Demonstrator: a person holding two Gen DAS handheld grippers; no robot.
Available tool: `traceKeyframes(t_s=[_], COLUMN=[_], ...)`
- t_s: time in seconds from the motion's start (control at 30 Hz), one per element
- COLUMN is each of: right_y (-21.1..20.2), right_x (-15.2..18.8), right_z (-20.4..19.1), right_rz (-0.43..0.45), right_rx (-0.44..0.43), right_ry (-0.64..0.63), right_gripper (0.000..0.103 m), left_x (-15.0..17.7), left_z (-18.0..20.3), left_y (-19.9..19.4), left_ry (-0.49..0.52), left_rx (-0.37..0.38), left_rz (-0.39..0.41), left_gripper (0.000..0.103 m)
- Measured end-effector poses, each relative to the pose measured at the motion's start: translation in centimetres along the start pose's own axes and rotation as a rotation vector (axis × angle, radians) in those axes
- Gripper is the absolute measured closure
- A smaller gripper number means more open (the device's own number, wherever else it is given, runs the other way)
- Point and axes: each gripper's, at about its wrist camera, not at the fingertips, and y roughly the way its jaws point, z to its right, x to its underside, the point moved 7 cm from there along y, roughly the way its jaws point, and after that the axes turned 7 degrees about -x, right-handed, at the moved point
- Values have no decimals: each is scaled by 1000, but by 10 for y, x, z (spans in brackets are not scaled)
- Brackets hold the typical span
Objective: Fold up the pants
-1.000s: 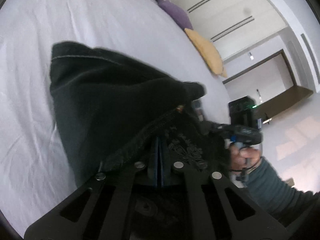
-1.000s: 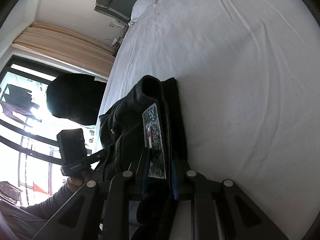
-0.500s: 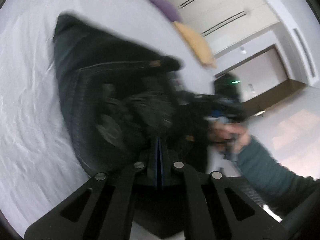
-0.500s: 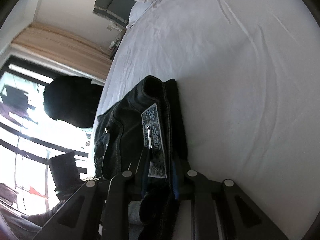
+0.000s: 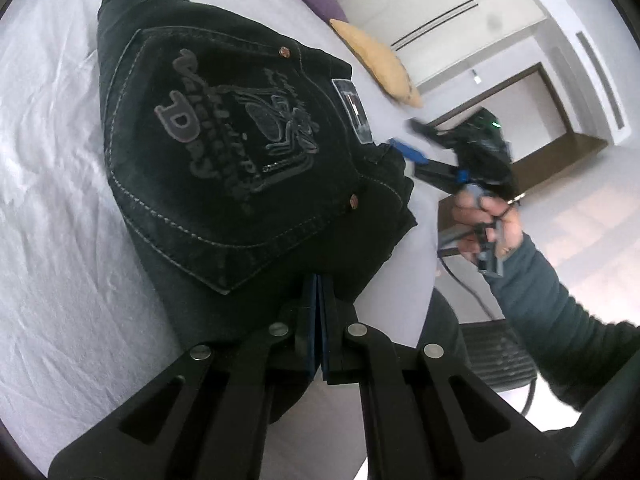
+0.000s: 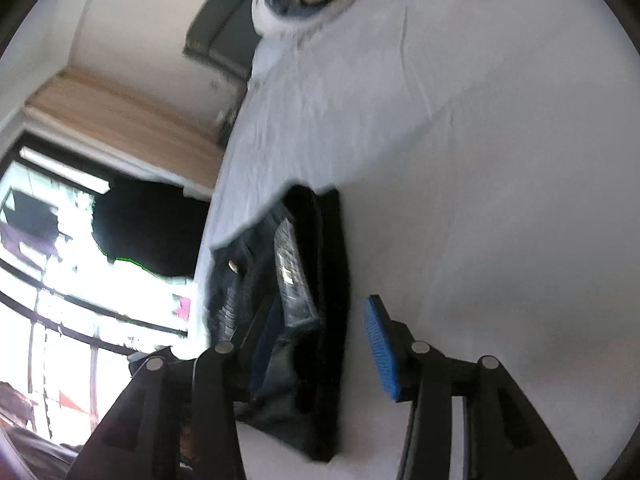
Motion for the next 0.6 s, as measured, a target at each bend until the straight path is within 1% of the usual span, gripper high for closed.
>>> traceKeyframes(t_s=[0.03, 0.07, 0.1, 0.17, 0.2, 0.23, 0.27, 0.3, 0.33, 0.37, 0.4, 0.43, 0.47, 0.53, 0.57, 0.6], right_y=[-7, -8, -4, 19, 35, 56, 69, 81, 87, 86, 77, 66, 54, 31, 20, 10], right_x=[-1, -1, 2, 14, 22, 34, 42, 50, 56, 61, 63, 66, 69, 77, 81, 83], right_z=[-20, -36, -56, -86, -93, -92, -84, -64, -47, -29, -10, 4, 8, 9, 9, 10], right_rz=[27, 36, 31, -35, -82, -143, -179, -215, -228, -209, -168, -132, -105, -93, -90, -89], right_rx=[-72, -119, -168, -251, -257, -232, -199, -152, -124, -113, -92, -134, -158, -118, -125, -123], right_ry=[-16, -44, -79, -120, -135, -151, -144, -99, -56, -20, 19, 90, 107, 59, 58, 60], right_gripper=[55, 55, 55, 50, 49, 49, 49, 50, 77, 100, 103, 103, 103, 103, 103, 96], left_x=[0, -1, 3, 6, 6, 10, 11, 11, 11, 11, 10, 11, 11, 10, 10, 10], left_z=[1, -1, 6, 14, 17, 16, 17, 18, 21, 20, 19, 19, 18, 18, 19, 20], left_y=[2, 1, 9, 20, 23, 20, 20, 20, 20, 20, 18, 17, 16, 12, 8, -1], left_ry=[0, 0, 2, 2, 5, 9, 12, 14, 16, 15, 15, 16, 15, 14, 16, 20], left_rx=[1, 0, -2, -4, -7, -10, -12, -13, -11, -9, -5, -4, -3, 1, 1, -5], left_rz=[1, 1, 1, 0, 0, 2, 4, 6, 5, 6, 8, 9, 12, 19, 26, 37], left_gripper=[100, 100, 100, 100, 100, 100, 100, 100, 100, 100, 100, 100, 100, 100, 100, 100])
